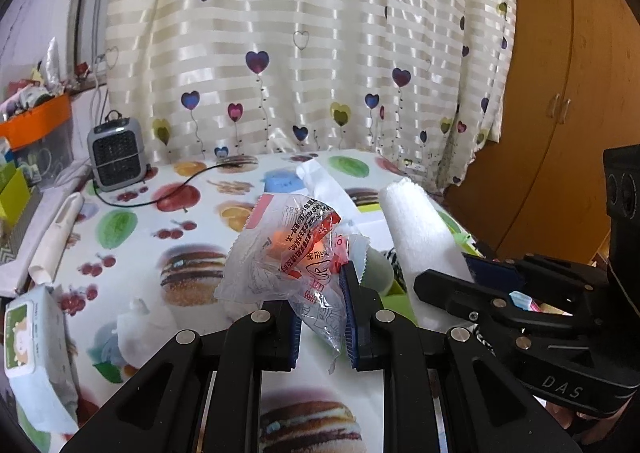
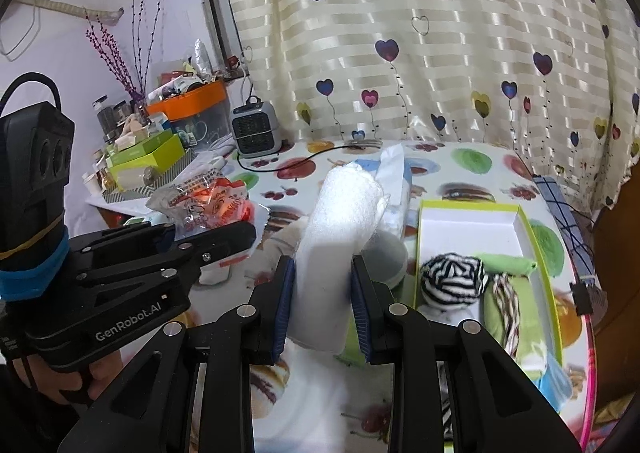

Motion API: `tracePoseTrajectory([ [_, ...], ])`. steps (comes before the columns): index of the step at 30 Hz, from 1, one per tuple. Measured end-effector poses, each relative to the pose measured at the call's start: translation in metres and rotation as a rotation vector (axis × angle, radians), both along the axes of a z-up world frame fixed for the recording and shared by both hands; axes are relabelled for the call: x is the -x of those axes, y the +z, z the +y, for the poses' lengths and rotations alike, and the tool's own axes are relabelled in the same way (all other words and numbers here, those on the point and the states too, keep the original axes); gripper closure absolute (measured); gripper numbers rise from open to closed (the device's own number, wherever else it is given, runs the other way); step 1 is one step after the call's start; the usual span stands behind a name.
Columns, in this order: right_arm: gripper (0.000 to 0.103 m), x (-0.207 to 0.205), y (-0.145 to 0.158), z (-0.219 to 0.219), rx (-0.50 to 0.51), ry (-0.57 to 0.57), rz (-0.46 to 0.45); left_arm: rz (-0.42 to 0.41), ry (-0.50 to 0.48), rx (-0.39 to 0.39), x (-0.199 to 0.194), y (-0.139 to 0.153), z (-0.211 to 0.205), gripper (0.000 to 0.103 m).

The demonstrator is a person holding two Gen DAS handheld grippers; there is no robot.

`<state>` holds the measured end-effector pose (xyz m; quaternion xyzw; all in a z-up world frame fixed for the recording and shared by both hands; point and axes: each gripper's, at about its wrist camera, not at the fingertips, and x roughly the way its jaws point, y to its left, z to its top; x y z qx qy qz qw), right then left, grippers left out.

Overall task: Organize soft objects
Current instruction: 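Carry the white towel and clear bag with both tools over the yellow-rimmed box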

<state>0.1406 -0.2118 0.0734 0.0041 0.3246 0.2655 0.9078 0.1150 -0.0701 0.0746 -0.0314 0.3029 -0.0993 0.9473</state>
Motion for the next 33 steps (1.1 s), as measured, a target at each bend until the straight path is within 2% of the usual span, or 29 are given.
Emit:
tracePoseTrajectory([
  [14, 0.074, -0.030, 0.010, -0.041, 0.019, -0.116, -0.025, -0.010, -0.111, 0.014, -0.040, 0.003, -0.036, 0.086],
  [26, 0.074, -0.071, -0.003, -0.074, 0.073, -0.199, 0.019, 0.056, -0.207, 0.020, -0.089, -0.016, -0.071, 0.086],
  [33, 0.074, -0.100, -0.020, -0.085, 0.111, -0.216, 0.080, 0.121, -0.269, 0.044, -0.118, -0.027, -0.089, 0.086],
])
